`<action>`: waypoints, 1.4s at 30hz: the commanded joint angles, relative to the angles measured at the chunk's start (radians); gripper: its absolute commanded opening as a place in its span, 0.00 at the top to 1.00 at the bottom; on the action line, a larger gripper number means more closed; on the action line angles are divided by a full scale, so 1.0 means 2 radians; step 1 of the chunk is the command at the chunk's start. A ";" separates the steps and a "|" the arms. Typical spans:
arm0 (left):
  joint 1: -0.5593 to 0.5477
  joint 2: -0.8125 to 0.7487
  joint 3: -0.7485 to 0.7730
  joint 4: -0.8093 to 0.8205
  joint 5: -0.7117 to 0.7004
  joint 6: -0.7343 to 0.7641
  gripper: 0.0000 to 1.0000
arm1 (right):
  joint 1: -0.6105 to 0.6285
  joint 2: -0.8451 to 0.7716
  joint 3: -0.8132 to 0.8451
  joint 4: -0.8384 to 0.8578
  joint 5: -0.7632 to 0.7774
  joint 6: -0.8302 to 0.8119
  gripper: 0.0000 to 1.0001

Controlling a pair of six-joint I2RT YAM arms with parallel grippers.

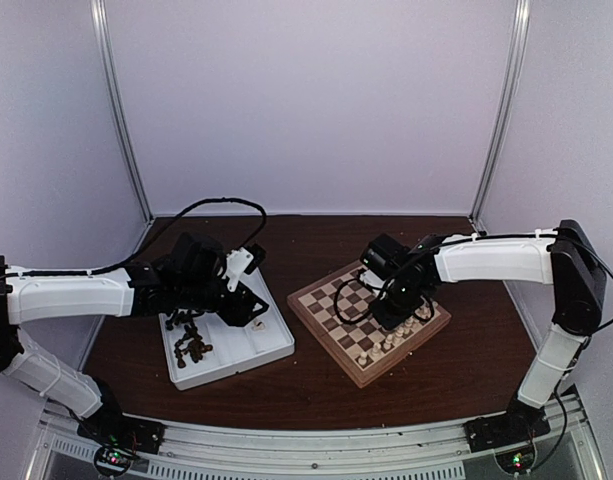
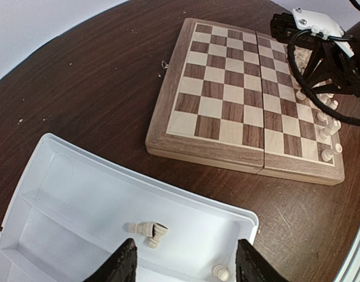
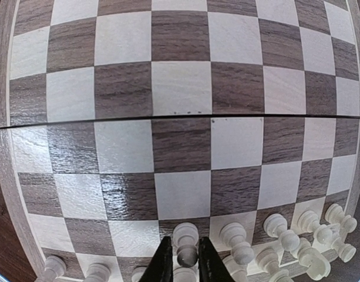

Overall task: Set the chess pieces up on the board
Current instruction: Place the chess piece on the chessboard.

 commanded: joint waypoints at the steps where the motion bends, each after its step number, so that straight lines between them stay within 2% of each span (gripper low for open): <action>1: 0.004 -0.001 0.008 0.011 0.002 0.004 0.43 | -0.003 0.002 0.007 -0.003 0.003 -0.002 0.84; 14: 0.003 -0.003 0.008 0.011 0.004 0.003 0.43 | -0.003 -0.006 0.001 -0.008 0.003 0.000 0.88; 29: 0.003 -0.003 0.008 0.013 0.008 0.002 0.43 | -0.003 -0.008 -0.001 -0.015 0.002 0.000 0.88; 35: 0.003 0.001 0.012 0.013 0.009 0.004 0.43 | -0.003 -0.009 0.004 -0.015 0.004 -0.002 0.76; 42: 0.003 0.003 0.016 0.007 0.003 0.004 0.43 | -0.003 -0.007 0.028 -0.022 0.011 -0.010 0.74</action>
